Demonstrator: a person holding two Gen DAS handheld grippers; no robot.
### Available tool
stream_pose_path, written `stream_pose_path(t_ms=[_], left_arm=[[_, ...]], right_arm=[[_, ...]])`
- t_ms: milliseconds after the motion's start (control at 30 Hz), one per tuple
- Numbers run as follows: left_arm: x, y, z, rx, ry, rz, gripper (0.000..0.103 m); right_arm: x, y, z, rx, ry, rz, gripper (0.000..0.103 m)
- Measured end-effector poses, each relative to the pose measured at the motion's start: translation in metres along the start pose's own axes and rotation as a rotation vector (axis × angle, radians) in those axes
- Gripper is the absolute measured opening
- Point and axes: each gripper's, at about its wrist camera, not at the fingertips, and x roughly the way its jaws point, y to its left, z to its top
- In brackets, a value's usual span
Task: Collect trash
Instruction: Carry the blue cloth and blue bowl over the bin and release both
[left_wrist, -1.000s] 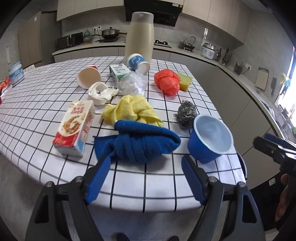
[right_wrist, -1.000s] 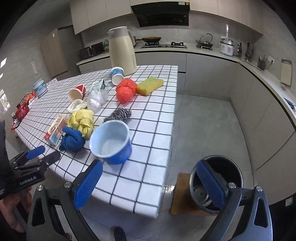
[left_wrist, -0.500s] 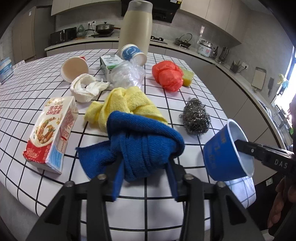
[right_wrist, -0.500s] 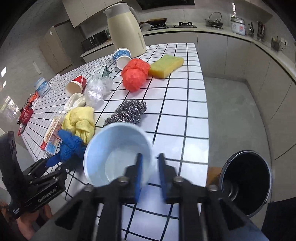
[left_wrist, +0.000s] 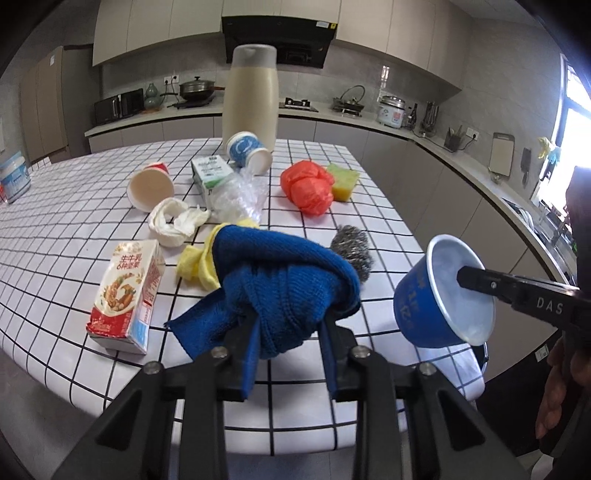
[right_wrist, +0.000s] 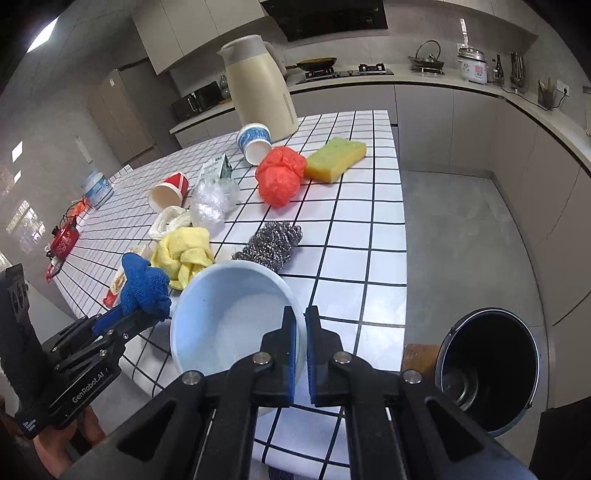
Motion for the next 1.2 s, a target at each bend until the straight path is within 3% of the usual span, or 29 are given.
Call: stream_pose_path(t_ms=[433, 700, 900, 1200], left_arm=[[-0.007, -0.063, 0.008, 0.096, -0.027, -0.093, 0.030], [0.008, -0.135, 0.008, 0.190, 0.004, -0.205, 0.030], [0.031, -0.201, 0.002, 0.250, 0.041, -0.287, 0.030], [0.085, -0.275, -0.028, 0.271, 0.148, -0.306, 0.030]], right_arm=[[-0.062, -0.057, -0.011, 0.081, -0.089, -0.075, 0.005], [-0.107, -0.140, -0.030, 0.192, -0.117, -0.196, 0.005], [-0.122, -0.208, -0.056, 0.262, -0.091, -0.261, 0.005], [-0.114, -0.296, -0.094, 0.312, -0.014, -0.268, 0.005]])
